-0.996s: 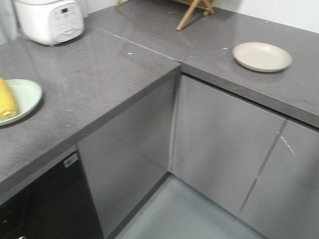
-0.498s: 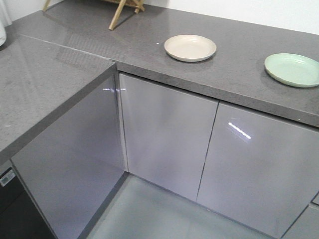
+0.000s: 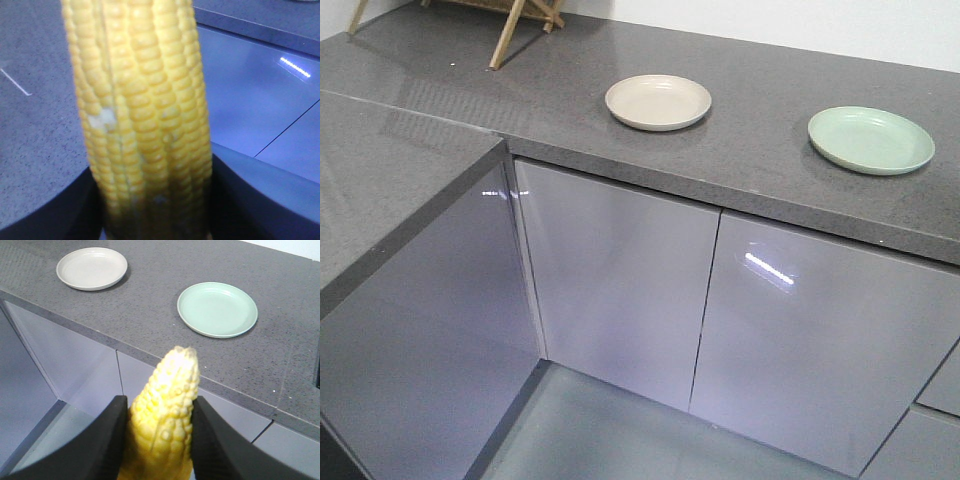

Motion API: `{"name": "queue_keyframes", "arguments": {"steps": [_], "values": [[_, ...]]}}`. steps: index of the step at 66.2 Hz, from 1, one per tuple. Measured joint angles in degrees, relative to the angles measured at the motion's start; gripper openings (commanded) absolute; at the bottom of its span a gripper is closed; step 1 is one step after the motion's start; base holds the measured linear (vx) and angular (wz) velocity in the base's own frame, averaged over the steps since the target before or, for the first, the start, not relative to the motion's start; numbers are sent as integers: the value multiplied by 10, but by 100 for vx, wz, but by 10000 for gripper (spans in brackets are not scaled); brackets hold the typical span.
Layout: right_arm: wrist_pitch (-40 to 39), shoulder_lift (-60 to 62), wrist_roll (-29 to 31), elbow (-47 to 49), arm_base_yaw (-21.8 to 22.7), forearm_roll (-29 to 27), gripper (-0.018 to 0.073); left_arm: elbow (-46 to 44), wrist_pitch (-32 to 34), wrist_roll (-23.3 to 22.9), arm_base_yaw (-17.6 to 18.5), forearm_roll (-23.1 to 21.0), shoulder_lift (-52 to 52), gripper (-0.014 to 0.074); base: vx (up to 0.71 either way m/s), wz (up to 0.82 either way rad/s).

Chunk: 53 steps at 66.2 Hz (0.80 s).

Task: Distribute corn equally
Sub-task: 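Drive the base away from the pot, turning toward the other counter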

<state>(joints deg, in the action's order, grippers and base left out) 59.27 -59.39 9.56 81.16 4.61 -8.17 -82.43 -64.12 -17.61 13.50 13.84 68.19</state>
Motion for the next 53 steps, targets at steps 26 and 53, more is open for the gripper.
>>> {"name": "queue_keyframes", "arguments": {"steps": [26,53], "values": [[0,0,0,0,0,1,119,0,0,0,0,0,0,2,10,-13],[0,0,0,0,0,1,119,0,0,0,0,0,0,2,14,-9]]}}
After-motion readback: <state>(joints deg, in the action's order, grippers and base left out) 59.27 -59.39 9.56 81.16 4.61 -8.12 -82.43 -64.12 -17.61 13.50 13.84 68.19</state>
